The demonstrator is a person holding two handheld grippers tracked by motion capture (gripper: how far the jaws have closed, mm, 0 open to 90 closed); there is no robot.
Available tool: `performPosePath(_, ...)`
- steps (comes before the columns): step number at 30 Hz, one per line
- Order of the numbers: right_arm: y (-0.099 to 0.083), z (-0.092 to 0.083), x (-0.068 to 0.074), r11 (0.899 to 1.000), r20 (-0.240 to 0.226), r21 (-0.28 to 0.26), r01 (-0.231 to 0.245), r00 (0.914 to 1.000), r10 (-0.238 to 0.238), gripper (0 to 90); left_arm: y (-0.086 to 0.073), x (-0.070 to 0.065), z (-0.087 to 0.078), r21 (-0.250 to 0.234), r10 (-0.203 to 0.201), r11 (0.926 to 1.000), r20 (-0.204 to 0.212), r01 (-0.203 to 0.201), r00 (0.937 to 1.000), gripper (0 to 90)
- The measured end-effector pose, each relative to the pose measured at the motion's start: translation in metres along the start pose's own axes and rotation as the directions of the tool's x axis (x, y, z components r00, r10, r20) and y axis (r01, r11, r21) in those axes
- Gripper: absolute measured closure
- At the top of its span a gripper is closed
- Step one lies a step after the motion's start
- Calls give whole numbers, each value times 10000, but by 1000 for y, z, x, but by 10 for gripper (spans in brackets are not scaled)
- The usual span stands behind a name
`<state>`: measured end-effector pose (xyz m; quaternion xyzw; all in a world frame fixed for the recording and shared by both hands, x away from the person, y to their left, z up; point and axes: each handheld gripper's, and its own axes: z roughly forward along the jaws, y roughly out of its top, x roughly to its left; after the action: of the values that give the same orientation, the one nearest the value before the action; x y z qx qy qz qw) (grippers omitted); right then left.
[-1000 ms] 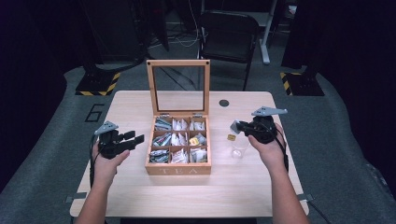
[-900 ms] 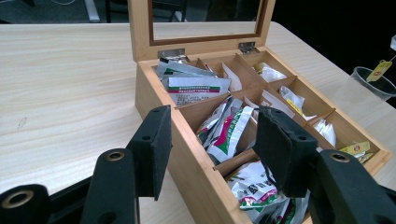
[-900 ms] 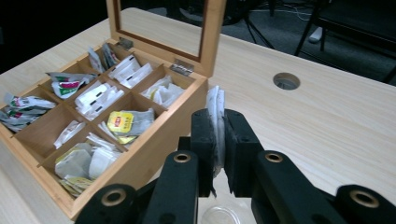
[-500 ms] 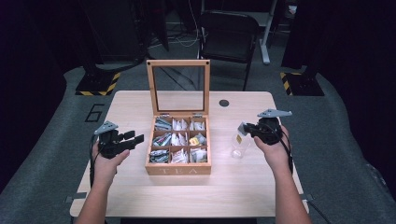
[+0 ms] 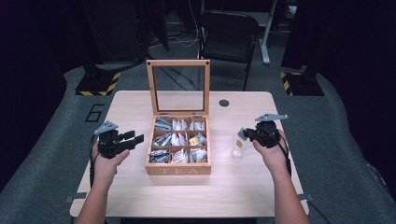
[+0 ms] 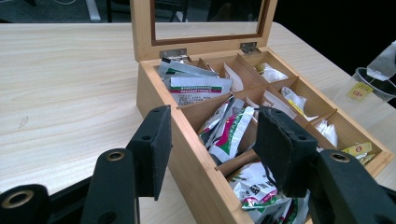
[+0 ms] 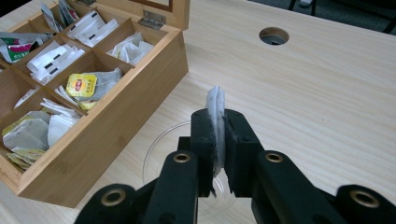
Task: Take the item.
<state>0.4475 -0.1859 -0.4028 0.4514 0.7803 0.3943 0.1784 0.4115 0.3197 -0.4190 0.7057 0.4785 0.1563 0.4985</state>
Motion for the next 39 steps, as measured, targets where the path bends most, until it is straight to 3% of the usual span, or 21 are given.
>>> performPosePath(9, -8, 15, 1, 9979, 80, 602, 246, 9997, -251, 816, 0, 0, 0, -19, 1, 10000, -3, -1, 10000, 459)
performPosePath(14, -10, 20, 2, 9966, 99, 804, 155, 9998, -163, 780, 0, 0, 0, -97, 3, 10000, 56, -2, 10000, 460)
performPosePath(27, -7, 19, 5, 9979, 214, 553, 347, 9991, -359, 654, 0, 0, -1, -75, -40, 10000, 58, 41, 10000, 431)
performPosePath(39, -5, 20, 13, 9981, 366, 210, 575, 9976, -583, 514, -1, 4, -2, -144, -140, 9998, -215, 137, 9997, 392)
